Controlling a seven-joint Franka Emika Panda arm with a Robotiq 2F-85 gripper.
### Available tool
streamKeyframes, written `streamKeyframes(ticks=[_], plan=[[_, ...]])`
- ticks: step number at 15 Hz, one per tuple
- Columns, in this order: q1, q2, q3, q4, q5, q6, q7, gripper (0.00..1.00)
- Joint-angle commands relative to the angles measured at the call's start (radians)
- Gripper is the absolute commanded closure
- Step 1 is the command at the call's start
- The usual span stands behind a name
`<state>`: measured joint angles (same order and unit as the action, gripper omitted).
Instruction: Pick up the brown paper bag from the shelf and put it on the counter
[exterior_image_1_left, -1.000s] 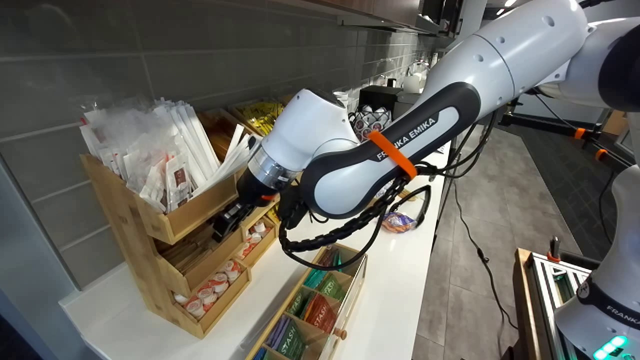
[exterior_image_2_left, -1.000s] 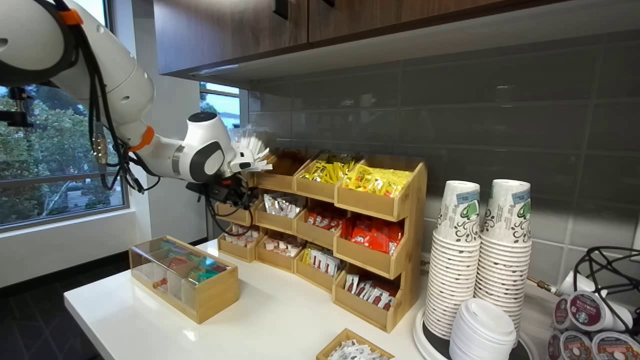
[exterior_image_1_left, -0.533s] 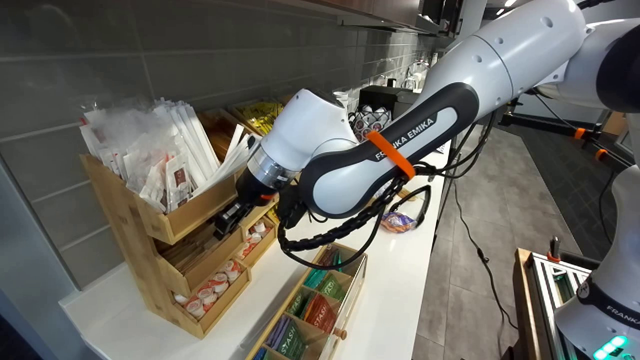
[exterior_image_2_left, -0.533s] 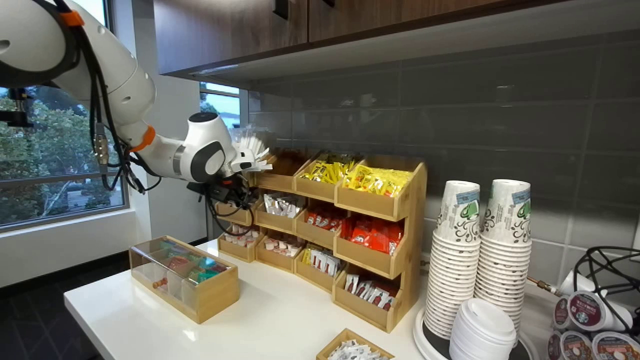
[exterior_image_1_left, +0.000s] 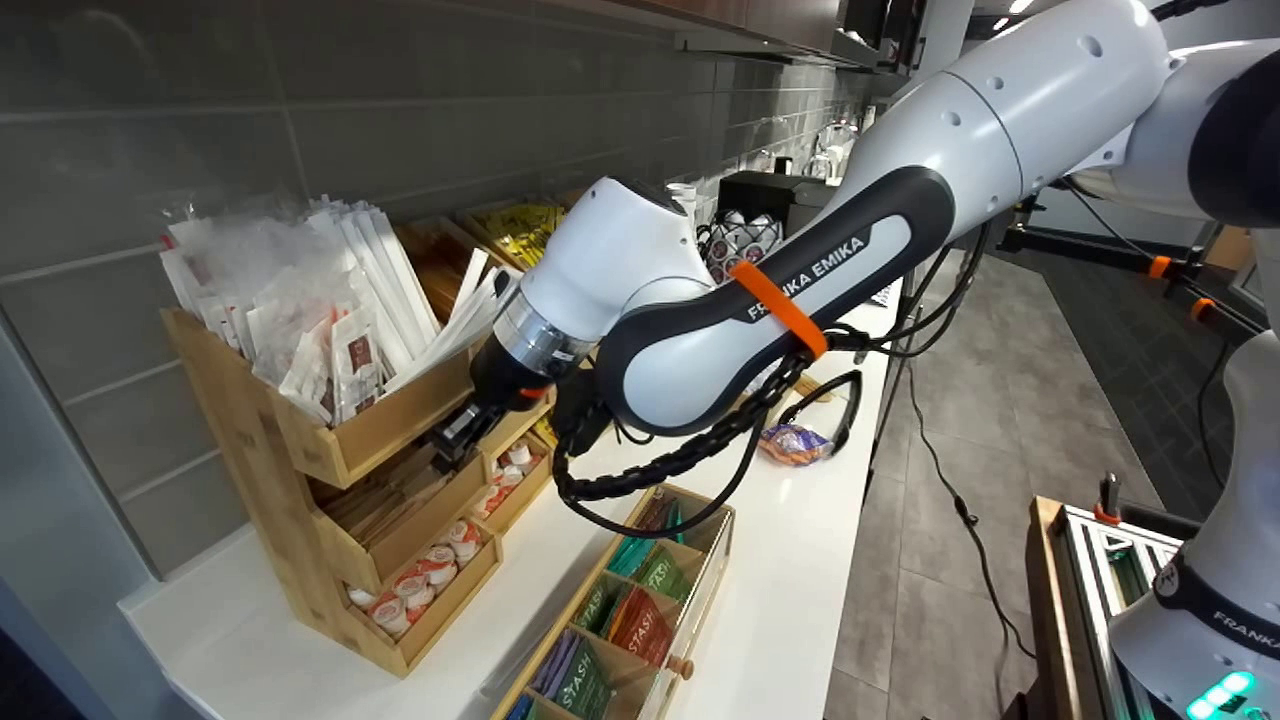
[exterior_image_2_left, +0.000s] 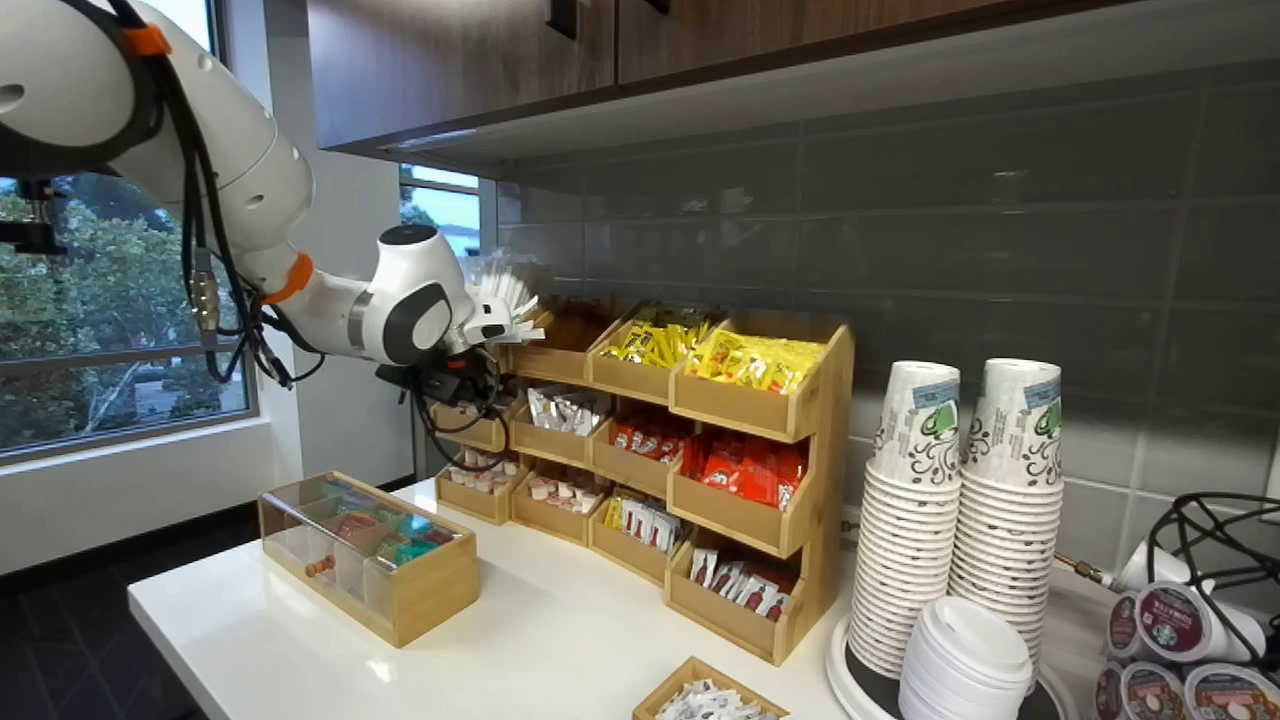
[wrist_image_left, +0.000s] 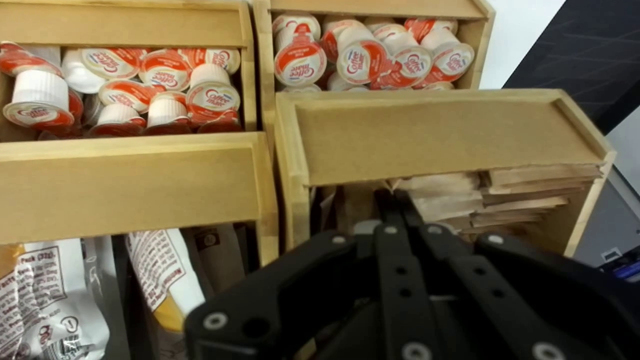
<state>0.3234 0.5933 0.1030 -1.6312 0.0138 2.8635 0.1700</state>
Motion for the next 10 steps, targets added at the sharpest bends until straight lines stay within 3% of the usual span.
streamKeyframes(ticks=[1, 10], plan=[[0.0, 0.002, 0.005, 0.014, 0.0, 0.004, 0.002, 0.99], [-0.013, -0.012, 0.025, 0.008, 0.019, 0.033, 0.001, 0.99]])
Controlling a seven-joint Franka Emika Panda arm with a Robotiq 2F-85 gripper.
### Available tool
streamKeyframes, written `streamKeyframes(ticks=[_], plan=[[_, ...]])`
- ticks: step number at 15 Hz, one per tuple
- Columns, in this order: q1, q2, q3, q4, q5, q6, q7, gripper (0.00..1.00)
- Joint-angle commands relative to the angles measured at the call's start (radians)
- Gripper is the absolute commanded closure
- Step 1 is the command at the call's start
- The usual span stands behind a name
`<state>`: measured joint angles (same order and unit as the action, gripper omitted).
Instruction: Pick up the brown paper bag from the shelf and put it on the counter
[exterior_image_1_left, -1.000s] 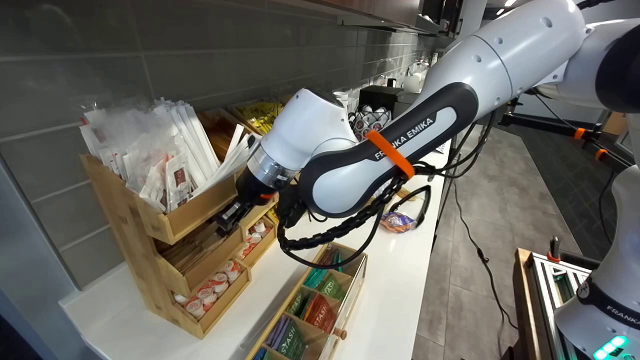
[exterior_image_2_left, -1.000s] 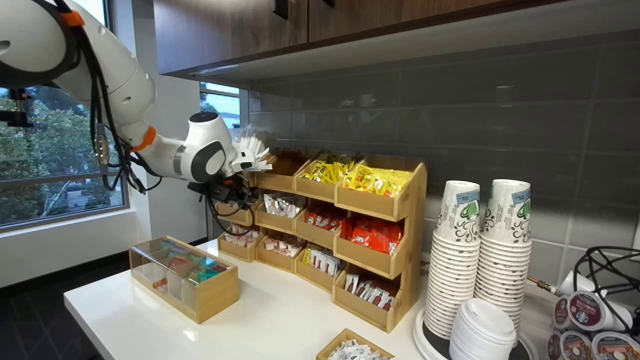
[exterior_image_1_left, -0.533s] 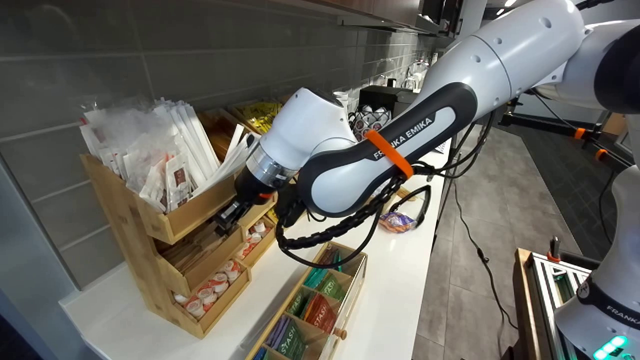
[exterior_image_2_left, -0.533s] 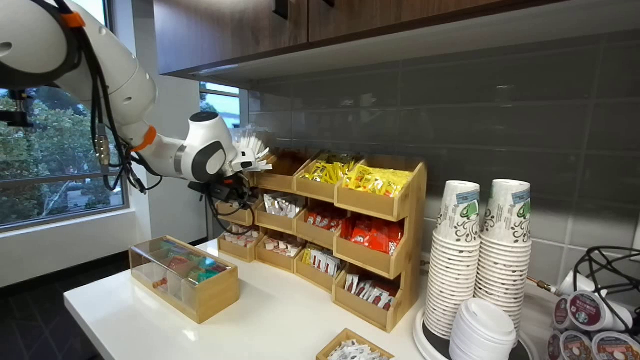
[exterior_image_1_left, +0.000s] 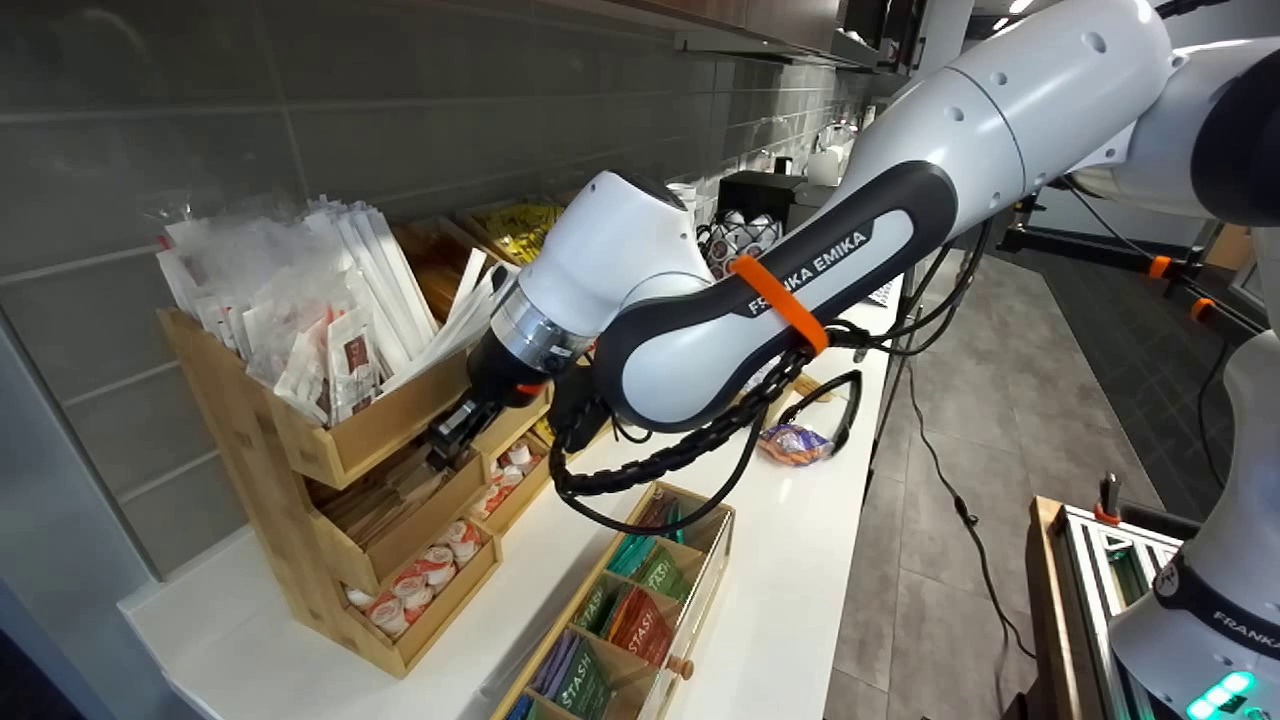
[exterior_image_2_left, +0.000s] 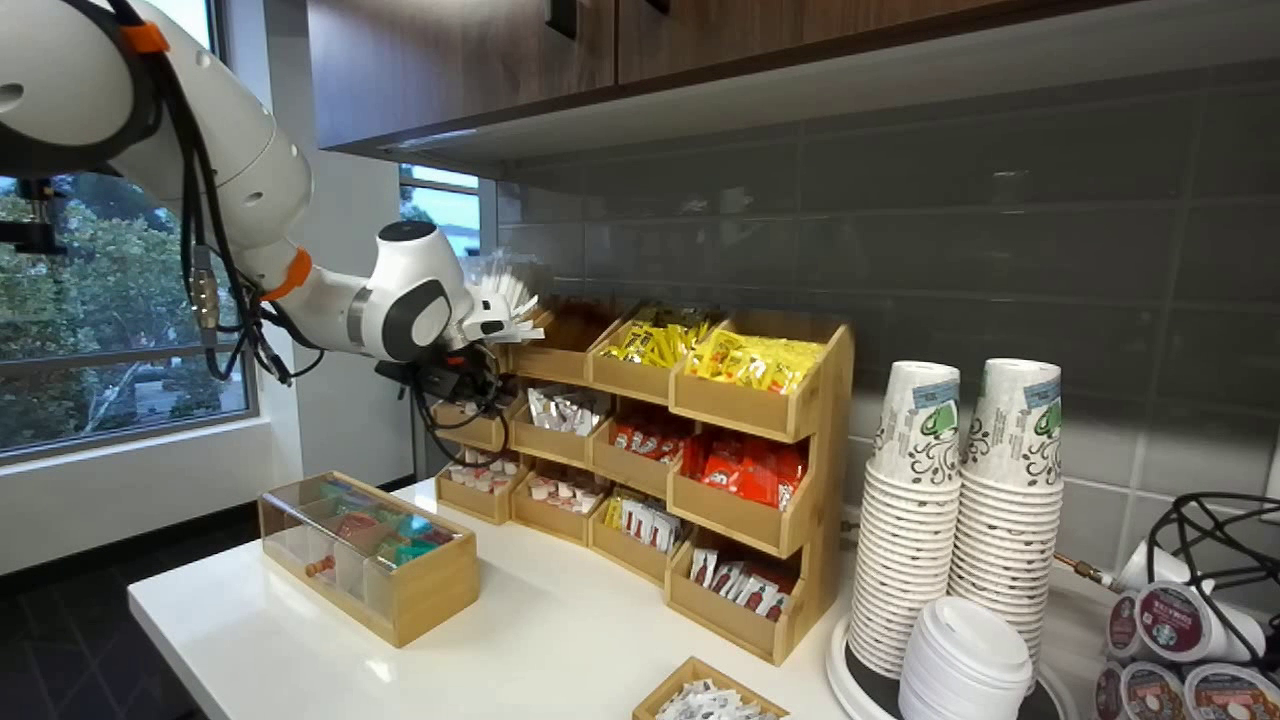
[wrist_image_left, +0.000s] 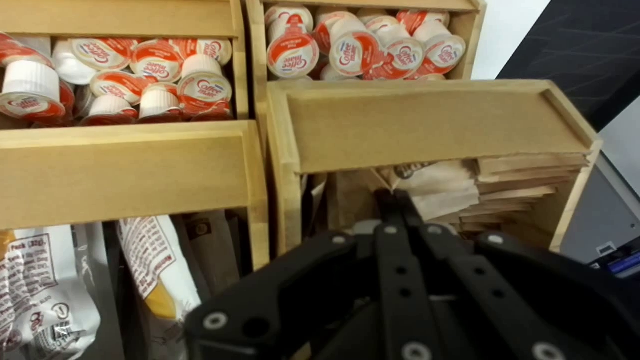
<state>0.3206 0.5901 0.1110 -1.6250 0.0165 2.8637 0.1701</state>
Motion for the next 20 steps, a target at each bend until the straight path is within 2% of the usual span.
streamKeyframes(ticks=[1, 10, 14, 20], plan=[[-0.012, -0.01, 0.02, 0.002, 0.021, 0.039, 0.002, 0.99], [-0.036, -0.026, 0.059, -0.011, 0.073, 0.136, 0.001, 0.99], [-0.045, -0.024, 0.072, -0.01, 0.079, 0.127, -0.009, 0.99], [-0.032, -0.022, 0.047, -0.01, 0.056, 0.077, -0.012, 0.96]])
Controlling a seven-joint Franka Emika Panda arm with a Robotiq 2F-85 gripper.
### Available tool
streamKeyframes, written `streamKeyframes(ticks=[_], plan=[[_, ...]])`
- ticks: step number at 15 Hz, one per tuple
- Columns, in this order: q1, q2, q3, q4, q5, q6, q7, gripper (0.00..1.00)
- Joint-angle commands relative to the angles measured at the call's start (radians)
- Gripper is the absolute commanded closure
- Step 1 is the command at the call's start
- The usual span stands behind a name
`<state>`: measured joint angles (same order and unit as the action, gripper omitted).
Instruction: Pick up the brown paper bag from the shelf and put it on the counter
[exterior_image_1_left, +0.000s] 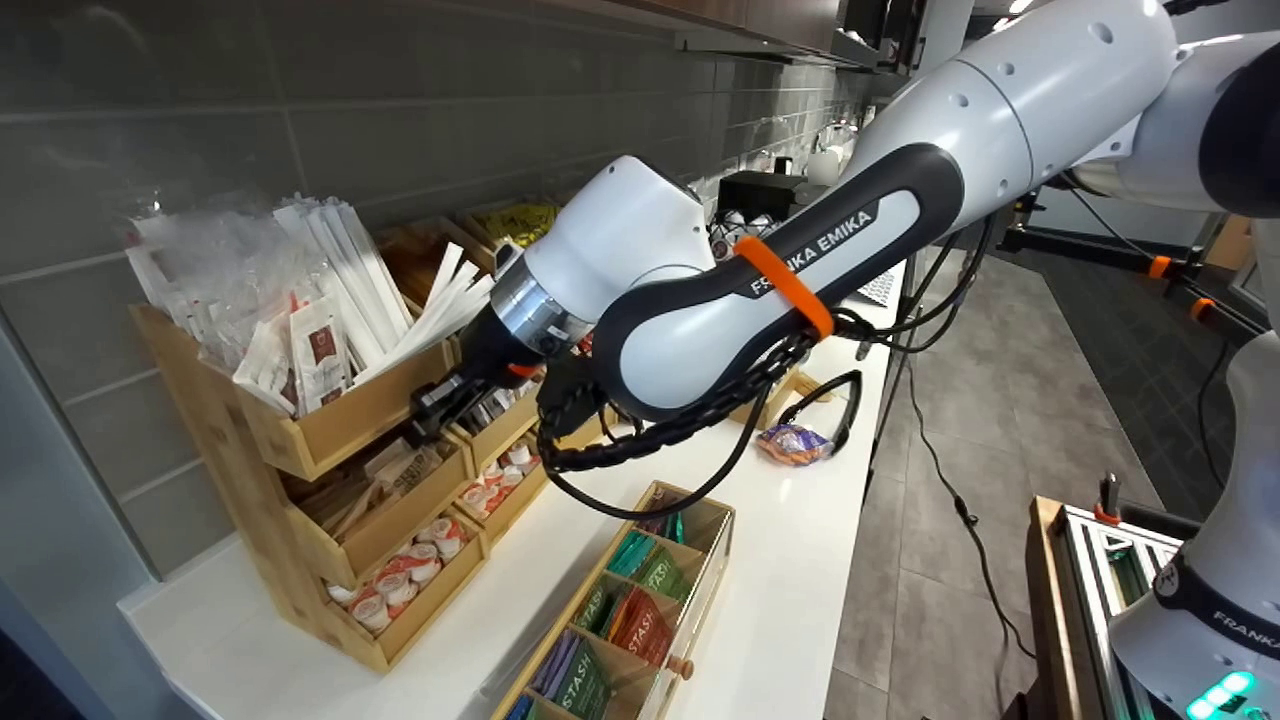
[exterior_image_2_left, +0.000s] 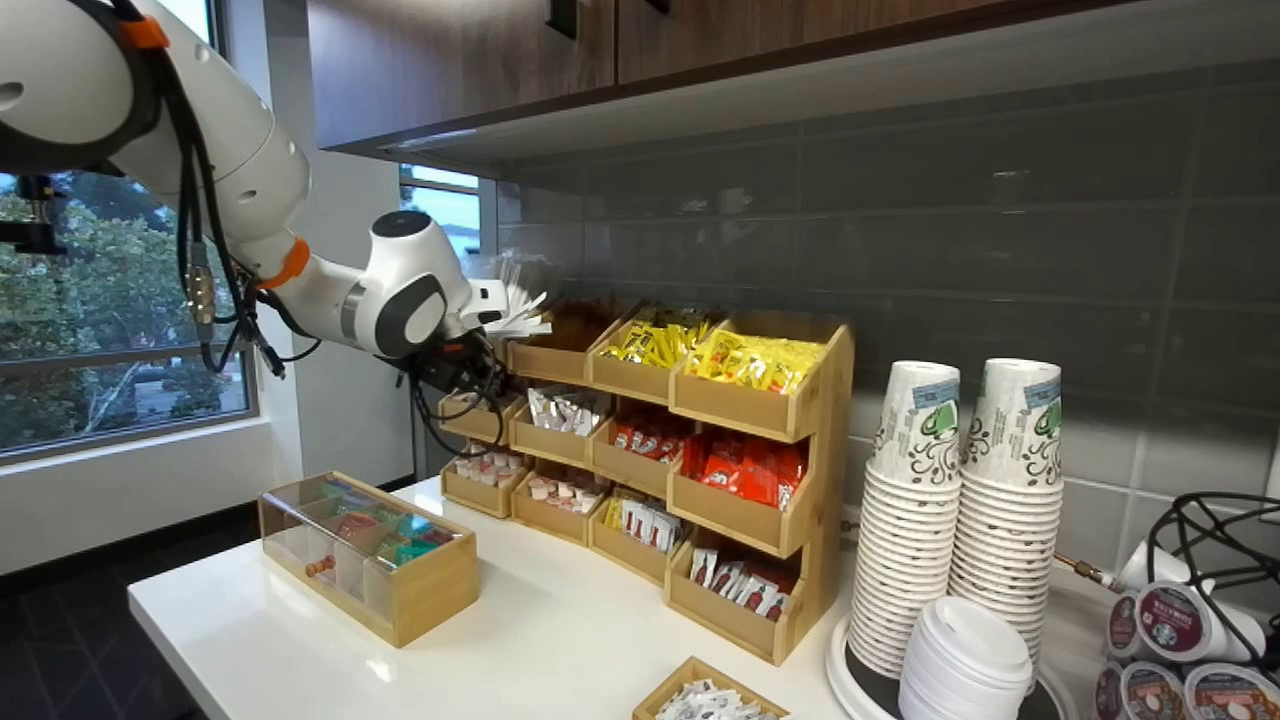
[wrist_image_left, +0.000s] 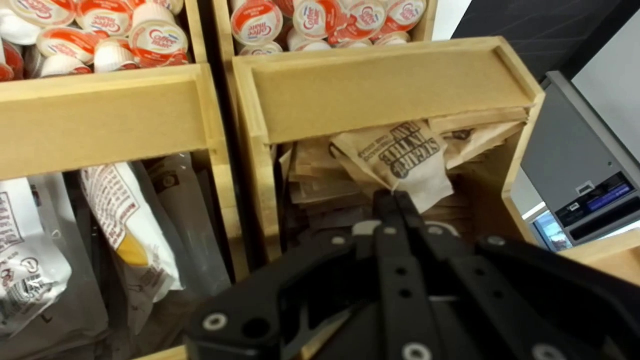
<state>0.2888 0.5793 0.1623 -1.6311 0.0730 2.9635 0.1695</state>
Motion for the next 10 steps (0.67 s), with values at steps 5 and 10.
streamKeyframes(ticks=[5, 10], plan=[[-0.001, -0.01, -0.01, -0.007, -0.004, -0.036, -0.016, 0.58], [-0.003, -0.008, -0.011, -0.003, -0.003, -0.041, -0.021, 0.48]])
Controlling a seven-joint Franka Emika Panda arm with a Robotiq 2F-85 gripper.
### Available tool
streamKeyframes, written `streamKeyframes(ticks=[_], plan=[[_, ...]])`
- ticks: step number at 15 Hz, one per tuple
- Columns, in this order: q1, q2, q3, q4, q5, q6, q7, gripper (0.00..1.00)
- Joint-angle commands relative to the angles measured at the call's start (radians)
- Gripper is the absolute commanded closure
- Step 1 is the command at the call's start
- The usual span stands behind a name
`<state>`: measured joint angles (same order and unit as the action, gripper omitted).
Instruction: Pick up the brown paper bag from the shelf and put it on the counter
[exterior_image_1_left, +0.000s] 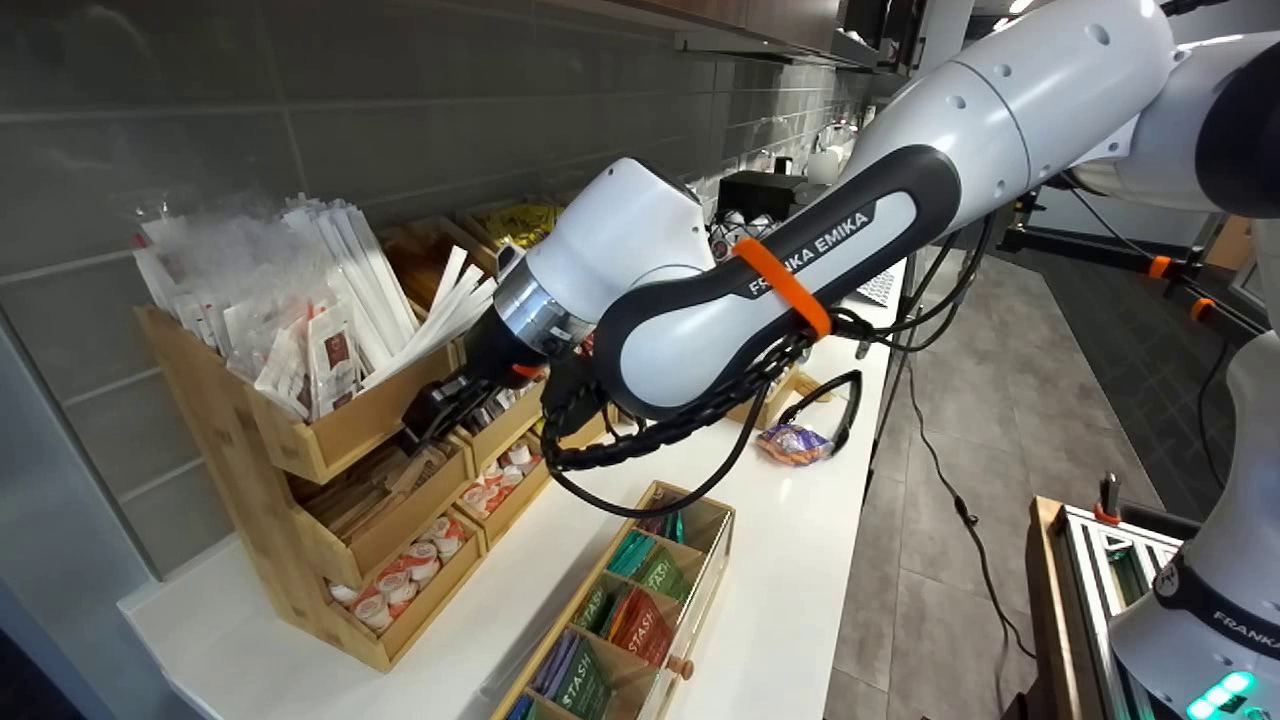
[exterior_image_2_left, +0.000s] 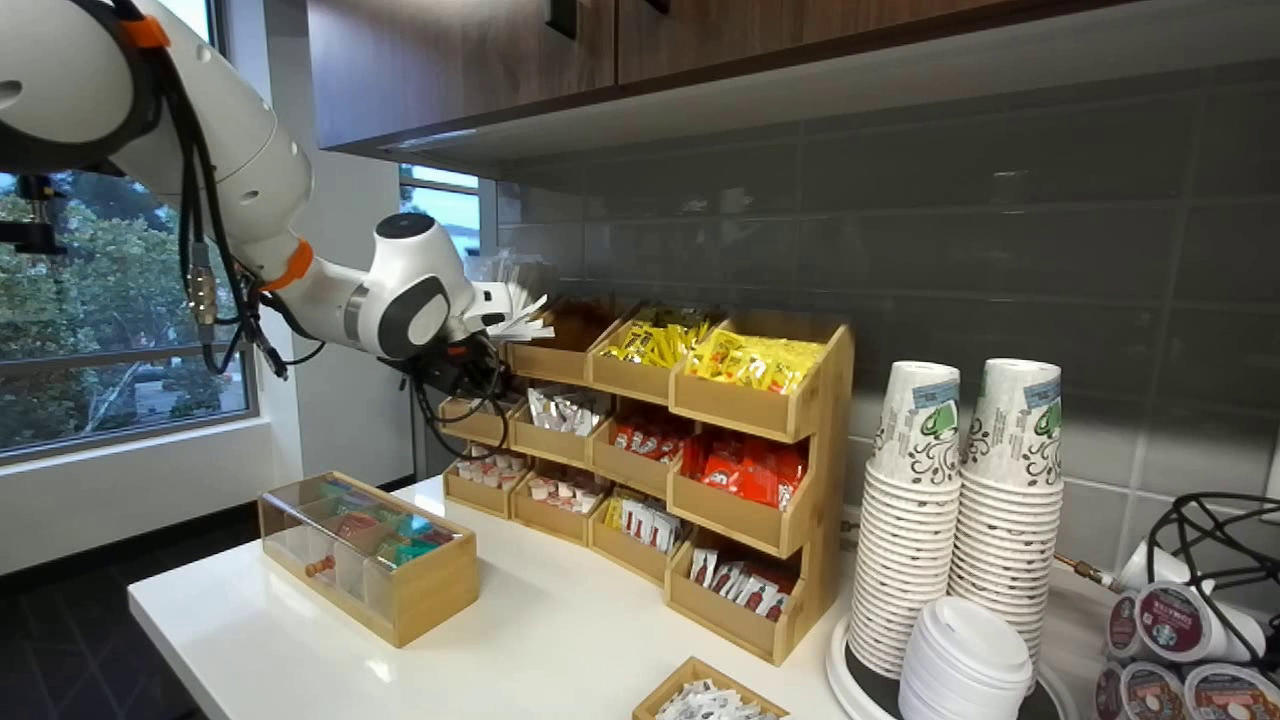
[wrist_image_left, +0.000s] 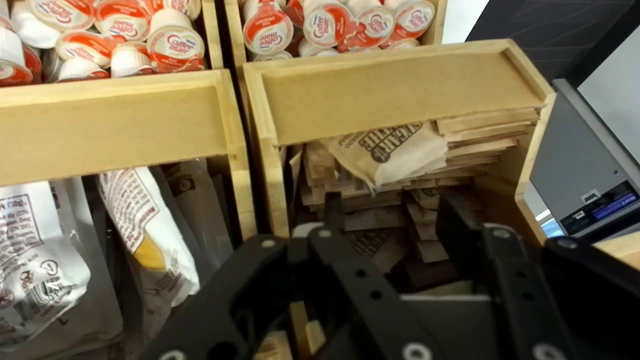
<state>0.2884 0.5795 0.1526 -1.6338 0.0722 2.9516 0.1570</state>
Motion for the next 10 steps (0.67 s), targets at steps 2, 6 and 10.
streamKeyframes(ticks=[2, 6, 10], plan=[[-0.002, -0.009, -0.003, -0.001, -0.005, -0.034, -0.01, 0.54], [-0.002, -0.007, -0.002, 0.0, -0.009, -0.05, -0.017, 0.72], [-0.002, -0.005, -0.006, 0.003, -0.013, -0.068, -0.022, 0.96]])
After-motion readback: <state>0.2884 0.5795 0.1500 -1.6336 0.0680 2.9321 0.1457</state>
